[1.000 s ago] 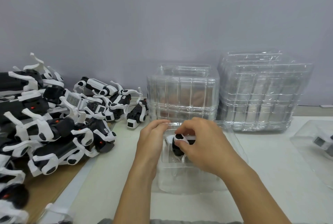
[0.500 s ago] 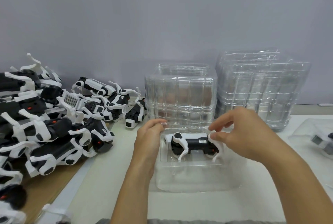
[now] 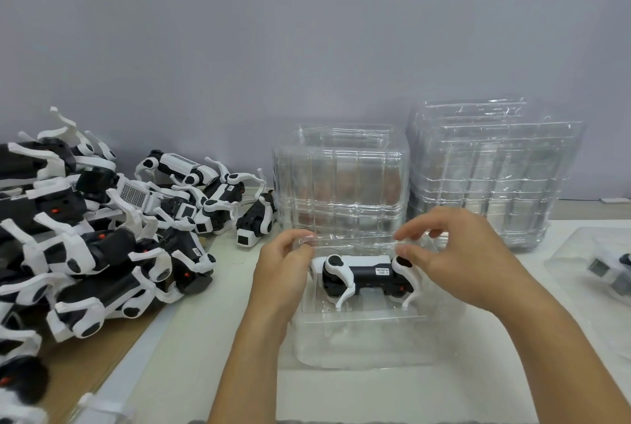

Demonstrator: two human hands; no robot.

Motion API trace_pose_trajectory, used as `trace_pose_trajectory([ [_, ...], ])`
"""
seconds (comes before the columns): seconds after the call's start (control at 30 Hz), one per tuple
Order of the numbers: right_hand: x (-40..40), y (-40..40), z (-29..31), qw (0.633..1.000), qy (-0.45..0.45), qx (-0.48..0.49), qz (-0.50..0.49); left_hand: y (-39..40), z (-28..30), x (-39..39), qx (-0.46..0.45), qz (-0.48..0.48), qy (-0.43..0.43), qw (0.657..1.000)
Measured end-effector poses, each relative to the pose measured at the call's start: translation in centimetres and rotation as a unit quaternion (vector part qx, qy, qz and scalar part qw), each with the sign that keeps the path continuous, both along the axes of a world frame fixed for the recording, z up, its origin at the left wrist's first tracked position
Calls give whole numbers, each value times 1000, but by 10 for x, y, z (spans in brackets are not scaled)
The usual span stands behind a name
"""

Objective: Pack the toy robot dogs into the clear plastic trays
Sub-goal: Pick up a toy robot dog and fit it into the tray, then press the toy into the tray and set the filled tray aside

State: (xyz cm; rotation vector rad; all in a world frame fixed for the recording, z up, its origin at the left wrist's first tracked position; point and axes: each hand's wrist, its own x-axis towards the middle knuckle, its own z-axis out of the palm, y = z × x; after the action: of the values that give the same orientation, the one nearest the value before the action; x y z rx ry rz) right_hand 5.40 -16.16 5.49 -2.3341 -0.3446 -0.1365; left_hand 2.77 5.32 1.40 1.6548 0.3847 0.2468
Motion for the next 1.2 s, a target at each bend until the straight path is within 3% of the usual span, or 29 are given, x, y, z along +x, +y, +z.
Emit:
trace_pose_trajectory([
  [0.13,-7,26,4,997,-52,19,61,0,2,0,5,10,-15,1000],
  [0.3,-19,62,-4,990,-20,-31,136,-1,5,-2,5,6,-26,1000],
  [0.63,-19,69,-16,990,-23,-63,126,-1,7,-3,-3,17,-25,1000],
  [0.8,-10,53,-10,994,-19,28,104,1,7,-3,70,5,-48,996],
  [0.93,1,25,-10,996,-53,63,22,1,18,-7,258,-20,-102,961],
  [1.03,3,20,-15,996,-60,72,5,-12,29,-11,338,-109,-122,927],
  [1.13,3,25,-18,994,-81,77,-2,-29,36,-10,468,-224,-85,850],
  [1.2,3,24,-19,992,-78,96,-3,-29,36,-11,500,-255,-57,826],
])
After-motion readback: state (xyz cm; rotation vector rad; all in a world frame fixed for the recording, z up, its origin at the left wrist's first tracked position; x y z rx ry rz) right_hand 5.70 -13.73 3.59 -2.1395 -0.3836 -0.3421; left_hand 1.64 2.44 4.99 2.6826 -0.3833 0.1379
